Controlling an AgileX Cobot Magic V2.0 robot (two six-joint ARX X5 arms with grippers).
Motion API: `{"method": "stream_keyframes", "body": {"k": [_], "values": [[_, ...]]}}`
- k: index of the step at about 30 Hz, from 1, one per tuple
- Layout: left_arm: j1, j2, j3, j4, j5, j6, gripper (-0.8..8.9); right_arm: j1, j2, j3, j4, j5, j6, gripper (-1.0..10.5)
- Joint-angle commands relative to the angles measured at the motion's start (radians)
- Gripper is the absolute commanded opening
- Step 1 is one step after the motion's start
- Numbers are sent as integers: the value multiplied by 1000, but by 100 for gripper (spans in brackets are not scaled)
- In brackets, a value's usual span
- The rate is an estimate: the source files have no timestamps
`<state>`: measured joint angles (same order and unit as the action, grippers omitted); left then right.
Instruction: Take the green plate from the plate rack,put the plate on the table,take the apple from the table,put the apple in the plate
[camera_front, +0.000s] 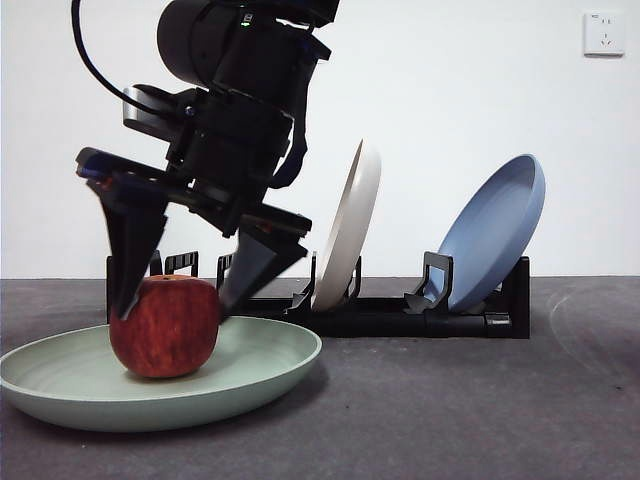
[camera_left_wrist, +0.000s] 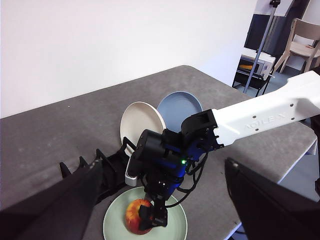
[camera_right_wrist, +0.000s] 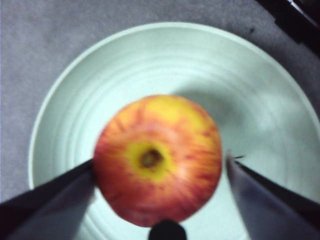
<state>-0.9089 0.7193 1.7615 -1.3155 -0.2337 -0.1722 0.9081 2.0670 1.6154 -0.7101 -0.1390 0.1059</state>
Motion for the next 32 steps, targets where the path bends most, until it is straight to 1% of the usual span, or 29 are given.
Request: {"method": "stream_keyframes", "body": {"k": [1, 8, 11, 17, 19, 21, 24, 26, 28, 32], "values": [[2, -4, 1, 7, -3, 12, 409, 1, 30, -6, -25, -2, 21, 607], [2, -4, 1, 7, -3, 12, 409, 2, 21, 71, -152, -2, 16, 603], [2, -4, 1, 7, -3, 12, 409, 2, -2, 143, -239, -3, -6, 598], [2, -3, 1, 7, -3, 11, 409, 2, -56, 359, -507, -1, -62, 597], [2, 0, 1, 7, -3, 11, 409, 2, -87, 404, -562, 5, -79, 594], [2, 6, 1, 7, -3, 11, 409, 2, -138, 422, -584, 6, -92, 594], [2, 21, 1, 6, -3, 12, 409, 2, -229, 422, -605, 16, -92, 594], [2, 34, 1, 6, -3, 12, 409, 2, -286, 422, -642, 40, -92, 594], [2, 52, 1, 3, -3, 11, 409, 2, -355, 418, -668, 86, -85, 594], [2, 100, 1, 0, -2, 11, 409, 2, -499, 412, -668, 86, -79, 591]]}}
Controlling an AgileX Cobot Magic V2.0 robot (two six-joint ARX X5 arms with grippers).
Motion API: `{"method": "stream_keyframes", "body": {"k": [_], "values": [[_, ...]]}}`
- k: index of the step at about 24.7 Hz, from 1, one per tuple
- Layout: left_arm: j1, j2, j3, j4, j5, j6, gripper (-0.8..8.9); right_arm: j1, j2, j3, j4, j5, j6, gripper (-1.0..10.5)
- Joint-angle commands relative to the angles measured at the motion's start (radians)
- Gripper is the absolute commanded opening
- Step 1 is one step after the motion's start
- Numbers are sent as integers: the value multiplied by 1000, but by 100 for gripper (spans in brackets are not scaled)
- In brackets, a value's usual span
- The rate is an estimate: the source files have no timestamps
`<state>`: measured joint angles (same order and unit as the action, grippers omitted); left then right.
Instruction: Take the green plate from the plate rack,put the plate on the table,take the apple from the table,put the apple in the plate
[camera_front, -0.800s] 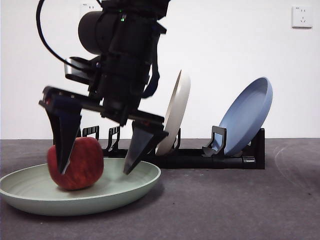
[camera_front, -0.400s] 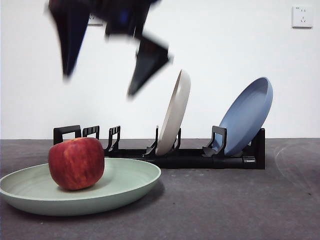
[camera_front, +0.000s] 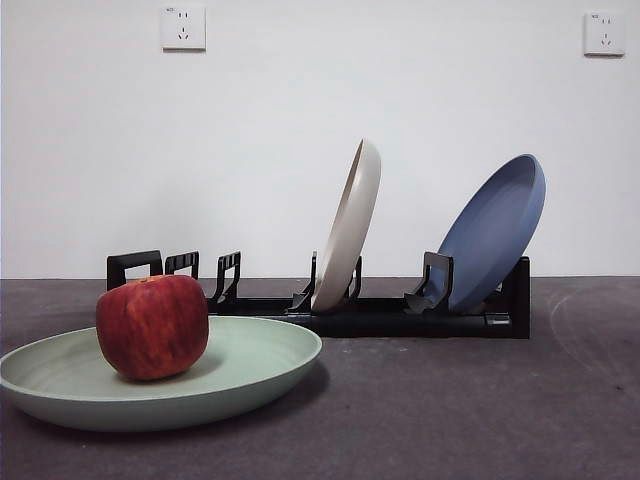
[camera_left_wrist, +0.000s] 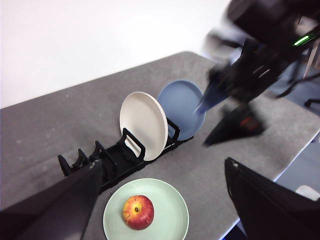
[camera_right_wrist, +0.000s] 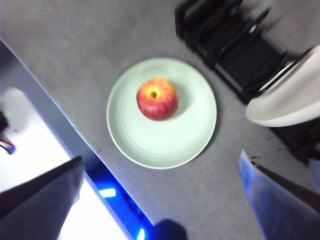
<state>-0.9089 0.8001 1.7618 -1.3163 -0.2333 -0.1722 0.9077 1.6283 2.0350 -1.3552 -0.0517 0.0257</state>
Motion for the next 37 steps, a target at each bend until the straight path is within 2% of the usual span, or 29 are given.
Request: {"method": "stream_keyframes", "body": {"k": [1, 4, 9, 10, 11, 13, 14, 19, 28, 37], "values": [[2, 32, 0, -1, -3, 11, 409, 2, -94, -7, -24, -1, 7, 578], [2, 75, 0, -3, -1, 12, 409, 2, -186, -7, -24, -6, 27, 492], [2, 139, 0, -4, 40, 29, 404, 2, -316, -28, -24, -53, 54, 487], [2, 156, 0, -5, 71, 47, 386, 2, -351, -47, -24, -54, 66, 433], [2, 169, 0, -5, 102, 62, 302, 2, -380, -69, -24, -52, 74, 358], [2, 189, 0, -5, 157, 108, -34, 2, -435, -124, -24, -45, 74, 44], [2, 193, 0, -5, 163, 121, -8, 2, -458, -149, -24, -27, 72, -8], [2, 200, 0, -5, 163, 124, -8, 2, -500, -217, -24, -11, 75, -8], [2, 198, 0, -1, 163, 117, -3, 2, -497, -220, -24, -7, 76, 1], [3, 278, 0, 2, 155, 117, -3, 2, -492, -220, -24, 1, 76, 1]]}}
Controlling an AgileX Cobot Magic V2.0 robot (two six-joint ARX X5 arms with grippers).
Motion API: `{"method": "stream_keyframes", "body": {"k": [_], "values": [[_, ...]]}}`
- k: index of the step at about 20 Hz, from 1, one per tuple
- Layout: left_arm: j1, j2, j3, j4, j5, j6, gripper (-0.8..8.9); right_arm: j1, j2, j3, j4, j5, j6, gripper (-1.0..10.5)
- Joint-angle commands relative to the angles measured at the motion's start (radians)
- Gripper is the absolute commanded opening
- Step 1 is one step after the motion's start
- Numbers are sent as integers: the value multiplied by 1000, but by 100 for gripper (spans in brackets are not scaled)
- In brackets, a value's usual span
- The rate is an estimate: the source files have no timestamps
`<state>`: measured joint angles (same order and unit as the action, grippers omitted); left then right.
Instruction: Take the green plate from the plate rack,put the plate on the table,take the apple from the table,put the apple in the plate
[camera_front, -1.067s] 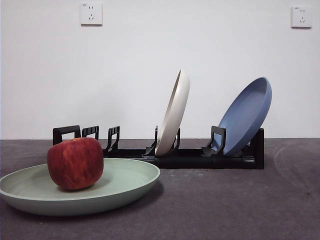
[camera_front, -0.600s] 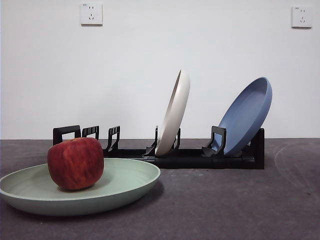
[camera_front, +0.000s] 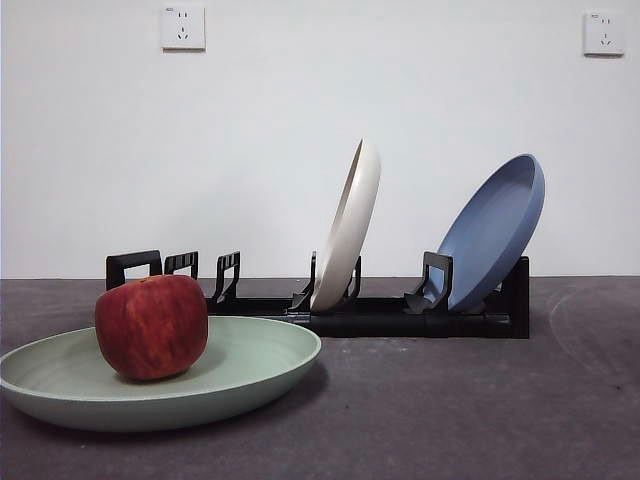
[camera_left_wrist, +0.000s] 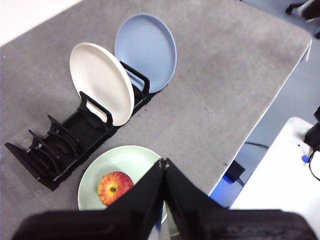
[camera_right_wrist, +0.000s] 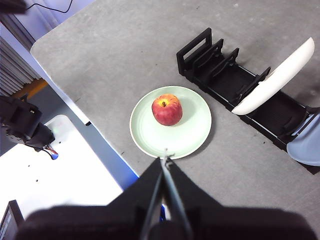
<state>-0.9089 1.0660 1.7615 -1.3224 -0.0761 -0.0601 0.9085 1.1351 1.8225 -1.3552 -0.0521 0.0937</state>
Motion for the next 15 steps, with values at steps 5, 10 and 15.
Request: {"method": "stream_keyframes", "body": {"k": [5, 10, 15], "values": [[201, 4, 1, 15, 6, 5, -3, 1, 1, -8, -24, 5, 8, 1], [470, -52, -1, 30, 5, -131, -3, 1, 1, -8, -24, 6, 8, 1], [646, -235, -154, 207, 5, -195, -3, 1, 1, -8, -24, 8, 8, 1]]}}
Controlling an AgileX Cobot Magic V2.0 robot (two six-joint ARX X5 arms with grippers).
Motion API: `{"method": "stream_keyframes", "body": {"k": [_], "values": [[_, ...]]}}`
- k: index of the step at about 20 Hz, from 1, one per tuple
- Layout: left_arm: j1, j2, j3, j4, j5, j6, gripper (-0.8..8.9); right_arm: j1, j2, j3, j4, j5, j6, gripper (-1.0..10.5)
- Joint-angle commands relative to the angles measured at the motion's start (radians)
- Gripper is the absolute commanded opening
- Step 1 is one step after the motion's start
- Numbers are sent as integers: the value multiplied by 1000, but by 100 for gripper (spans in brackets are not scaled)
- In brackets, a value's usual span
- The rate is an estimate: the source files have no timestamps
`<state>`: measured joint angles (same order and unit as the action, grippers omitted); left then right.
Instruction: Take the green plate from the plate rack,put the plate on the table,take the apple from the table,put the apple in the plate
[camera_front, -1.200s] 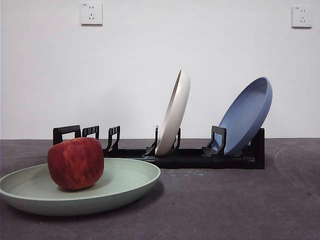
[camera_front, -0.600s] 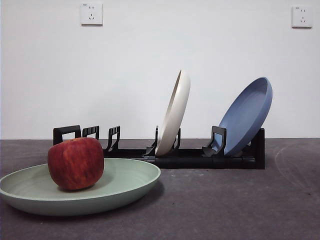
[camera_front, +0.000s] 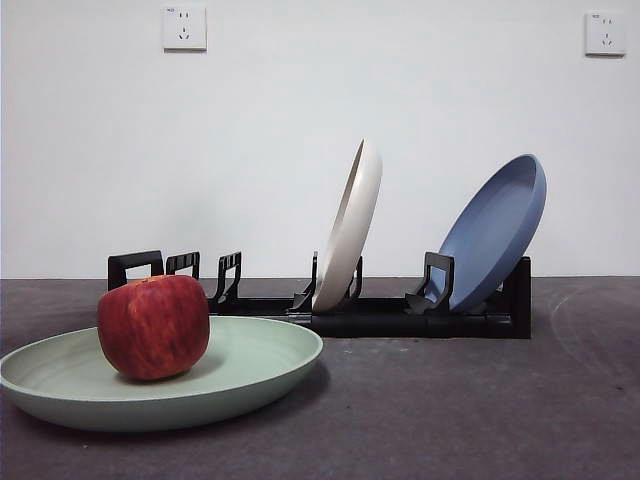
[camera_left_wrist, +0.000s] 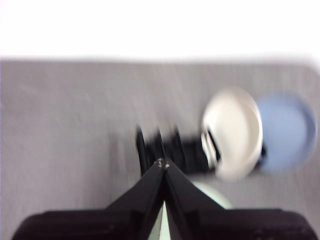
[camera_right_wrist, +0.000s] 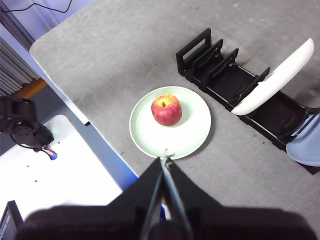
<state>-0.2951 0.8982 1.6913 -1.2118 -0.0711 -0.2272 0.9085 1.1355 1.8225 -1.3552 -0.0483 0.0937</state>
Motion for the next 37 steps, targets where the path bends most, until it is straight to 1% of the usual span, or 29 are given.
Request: {"method": "stream_keyframes", "body": {"k": [1, 3, 4, 5, 6, 8, 10, 12, 14, 16, 20, 23, 24, 27, 37], "values": [[56, -123, -168, 193, 1, -26, -4, 1, 1, -8, -24, 4, 8, 1], [105, -261, -403, 436, 5, -26, -3, 1, 1, -8, -24, 4, 8, 1], [129, -340, -546, 563, 29, -25, -3, 1, 1, -8, -24, 4, 8, 1], [146, -404, -664, 663, 48, -22, -3, 1, 1, -8, -24, 5, 8, 1], [162, -482, -808, 774, 53, -23, -4, 1, 1, -8, -24, 4, 8, 1], [180, -609, -1047, 951, 53, -23, -3, 1, 1, -8, -24, 4, 8, 1], [192, -711, -1239, 1059, 53, -23, -3, 1, 1, -8, -24, 4, 8, 1], [193, -790, -1382, 1085, 53, -4, -3, 1, 1, -8, -24, 4, 8, 1], [193, -846, -1492, 1086, 53, -2, -3, 1, 1, -8, -24, 5, 8, 1], [193, -893, -1568, 1086, 53, 5, -3, 1, 1, -8, -24, 4, 8, 1], [198, -892, -1634, 1101, 53, 34, -3, 1, 1, -8, -24, 5, 8, 1], [198, -892, -1682, 1098, 53, 100, -3, 1, 1, -8, -24, 5, 8, 1], [198, -892, -1682, 1046, 53, 110, -3, 1, 1, -8, -24, 4, 8, 1], [198, -892, -1682, 1046, 58, 146, -3, 1, 1, -8, -24, 4, 8, 1], [198, -848, -1682, 1048, 60, 149, -3, 1, 1, -8, -24, 5, 8, 1]]}}
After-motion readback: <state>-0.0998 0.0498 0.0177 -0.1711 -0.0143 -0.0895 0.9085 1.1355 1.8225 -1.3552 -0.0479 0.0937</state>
